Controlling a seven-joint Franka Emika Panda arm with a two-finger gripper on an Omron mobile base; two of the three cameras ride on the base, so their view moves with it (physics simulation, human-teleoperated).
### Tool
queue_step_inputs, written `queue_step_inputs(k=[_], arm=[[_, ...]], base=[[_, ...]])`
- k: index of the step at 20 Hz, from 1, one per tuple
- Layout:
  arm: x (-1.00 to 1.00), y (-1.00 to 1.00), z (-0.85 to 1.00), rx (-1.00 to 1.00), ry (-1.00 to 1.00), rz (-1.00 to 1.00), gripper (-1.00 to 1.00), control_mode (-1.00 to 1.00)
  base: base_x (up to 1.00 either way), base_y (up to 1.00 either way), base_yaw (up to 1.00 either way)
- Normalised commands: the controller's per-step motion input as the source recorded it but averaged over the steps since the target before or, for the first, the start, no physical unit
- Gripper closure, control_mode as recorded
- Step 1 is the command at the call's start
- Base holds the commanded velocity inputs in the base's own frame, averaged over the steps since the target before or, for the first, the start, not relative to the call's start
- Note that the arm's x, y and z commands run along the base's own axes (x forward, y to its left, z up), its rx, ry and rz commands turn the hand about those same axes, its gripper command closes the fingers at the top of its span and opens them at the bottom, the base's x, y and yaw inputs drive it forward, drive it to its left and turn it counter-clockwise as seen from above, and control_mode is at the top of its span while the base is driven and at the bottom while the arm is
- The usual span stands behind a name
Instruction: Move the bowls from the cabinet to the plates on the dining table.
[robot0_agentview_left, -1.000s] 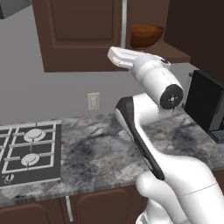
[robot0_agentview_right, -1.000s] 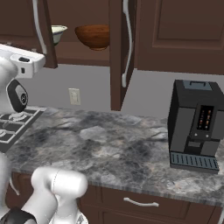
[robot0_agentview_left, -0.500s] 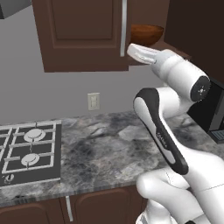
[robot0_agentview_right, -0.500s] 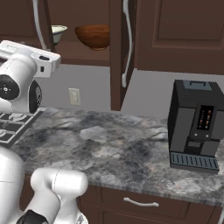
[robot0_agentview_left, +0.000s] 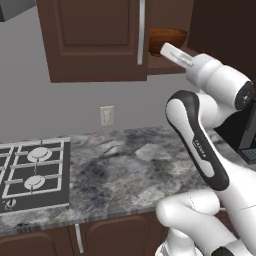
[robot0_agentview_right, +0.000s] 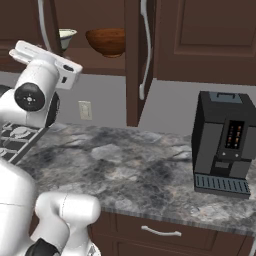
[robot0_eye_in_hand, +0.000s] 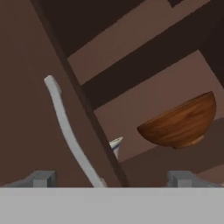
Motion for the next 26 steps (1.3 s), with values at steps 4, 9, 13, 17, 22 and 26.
queue_step_inputs(k=[4, 9, 13, 17, 22, 26], arm=[[0.14, -0.10, 0.00, 0.08, 0.04, 0.14, -1.00, -1.00], [0.15, -0.22, 0.00, 0.05, 0.03, 0.11, -1.00, -1.00], [0.22, -0.23, 0.01, 0.11, 0.03, 0.07, -1.00, -1.00], [0.33, -0.12, 0.01, 0.10, 0.07, 0.08, -1.00, -1.00], [0.39, -0.08, 0.05, 0.07, 0.10, 0.05, -1.00, -1.00], [0.37, 0.03, 0.00, -0.02, 0.11, 0.01, -1.00, -1.00]], base=[[0.00, 0.00, 0.00], [0.00, 0.00, 0.00], [0.00, 0.00, 0.00], [0.00, 0.00, 0.00], [0.00, 0.00, 0.00], [0.00, 0.00, 0.00]])
